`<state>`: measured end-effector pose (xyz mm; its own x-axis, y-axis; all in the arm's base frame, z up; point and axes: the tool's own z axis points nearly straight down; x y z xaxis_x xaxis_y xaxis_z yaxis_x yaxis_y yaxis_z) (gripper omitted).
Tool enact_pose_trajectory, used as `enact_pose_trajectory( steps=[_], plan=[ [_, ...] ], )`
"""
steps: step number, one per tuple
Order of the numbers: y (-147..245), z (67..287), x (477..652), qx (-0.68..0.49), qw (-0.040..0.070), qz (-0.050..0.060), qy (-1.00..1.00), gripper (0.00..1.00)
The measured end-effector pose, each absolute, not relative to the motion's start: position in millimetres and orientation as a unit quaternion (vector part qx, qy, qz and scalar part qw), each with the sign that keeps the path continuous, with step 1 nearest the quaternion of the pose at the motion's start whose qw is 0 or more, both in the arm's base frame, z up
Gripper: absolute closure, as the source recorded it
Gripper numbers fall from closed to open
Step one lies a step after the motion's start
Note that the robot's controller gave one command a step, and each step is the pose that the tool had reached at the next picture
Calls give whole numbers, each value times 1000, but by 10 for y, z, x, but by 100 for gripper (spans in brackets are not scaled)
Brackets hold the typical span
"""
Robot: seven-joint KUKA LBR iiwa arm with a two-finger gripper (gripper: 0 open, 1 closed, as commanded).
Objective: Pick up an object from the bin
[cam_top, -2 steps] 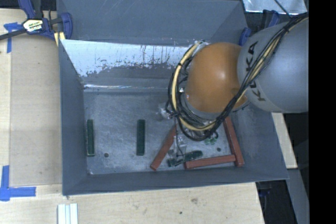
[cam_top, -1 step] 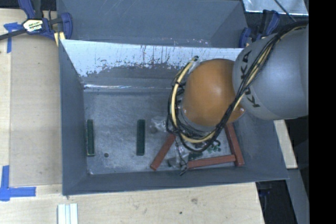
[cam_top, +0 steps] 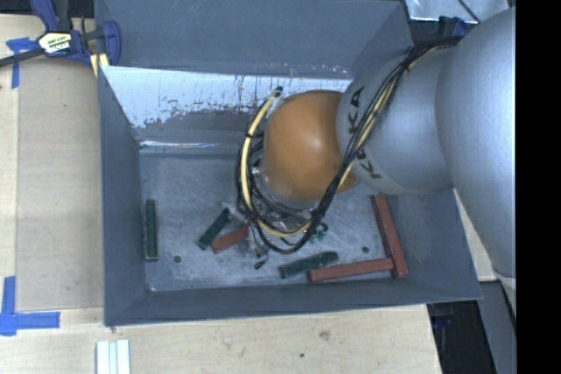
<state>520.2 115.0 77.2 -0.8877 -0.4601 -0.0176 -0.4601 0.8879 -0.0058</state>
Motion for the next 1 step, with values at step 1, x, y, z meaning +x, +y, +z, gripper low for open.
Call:
enact_pose_trajectory(
  steps=[1],
  plan=[
    [1150, 773, 5202, -237, 9, -1, 972, 100]
  ],
)
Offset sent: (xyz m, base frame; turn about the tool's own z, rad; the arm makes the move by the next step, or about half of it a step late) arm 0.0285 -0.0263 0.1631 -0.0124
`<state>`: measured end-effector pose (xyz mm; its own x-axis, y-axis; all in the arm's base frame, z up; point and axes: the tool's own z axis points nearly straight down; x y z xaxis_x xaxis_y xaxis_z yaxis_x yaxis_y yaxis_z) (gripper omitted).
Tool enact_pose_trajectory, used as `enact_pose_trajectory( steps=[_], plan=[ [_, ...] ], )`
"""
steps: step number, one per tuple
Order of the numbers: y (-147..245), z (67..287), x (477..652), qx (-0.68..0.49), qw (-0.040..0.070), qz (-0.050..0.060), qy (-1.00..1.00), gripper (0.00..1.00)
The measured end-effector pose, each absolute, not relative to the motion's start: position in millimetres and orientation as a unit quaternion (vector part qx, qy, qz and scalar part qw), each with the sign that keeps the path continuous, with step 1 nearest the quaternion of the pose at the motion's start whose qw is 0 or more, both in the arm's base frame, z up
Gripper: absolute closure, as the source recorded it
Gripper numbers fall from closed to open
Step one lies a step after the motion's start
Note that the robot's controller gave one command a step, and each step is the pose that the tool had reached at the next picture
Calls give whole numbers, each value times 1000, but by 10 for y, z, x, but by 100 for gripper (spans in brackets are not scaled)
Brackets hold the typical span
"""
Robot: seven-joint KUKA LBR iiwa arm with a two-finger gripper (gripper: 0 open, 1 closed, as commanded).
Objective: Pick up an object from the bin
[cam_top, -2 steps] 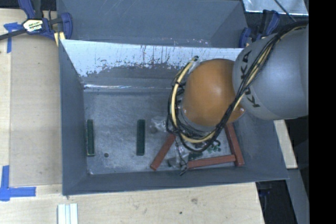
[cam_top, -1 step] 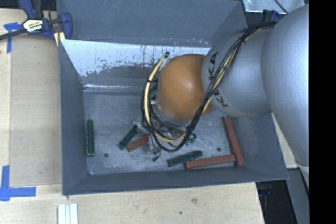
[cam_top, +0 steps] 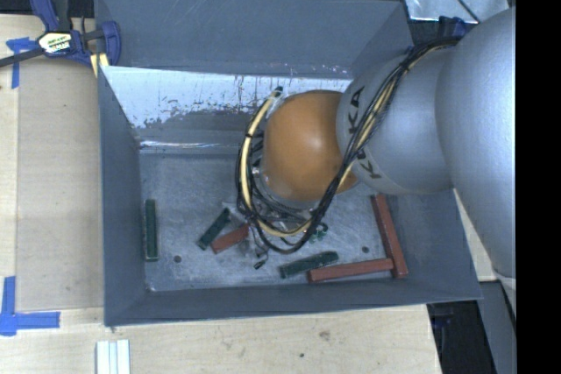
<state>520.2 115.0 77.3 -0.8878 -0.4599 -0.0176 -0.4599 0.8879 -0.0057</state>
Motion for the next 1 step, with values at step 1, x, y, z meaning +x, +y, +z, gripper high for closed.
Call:
enact_pose_trajectory(
  steps=[1],
  plan=[
    [882, 2432, 5511, -241, 5, -1, 970, 100]
  ],
)
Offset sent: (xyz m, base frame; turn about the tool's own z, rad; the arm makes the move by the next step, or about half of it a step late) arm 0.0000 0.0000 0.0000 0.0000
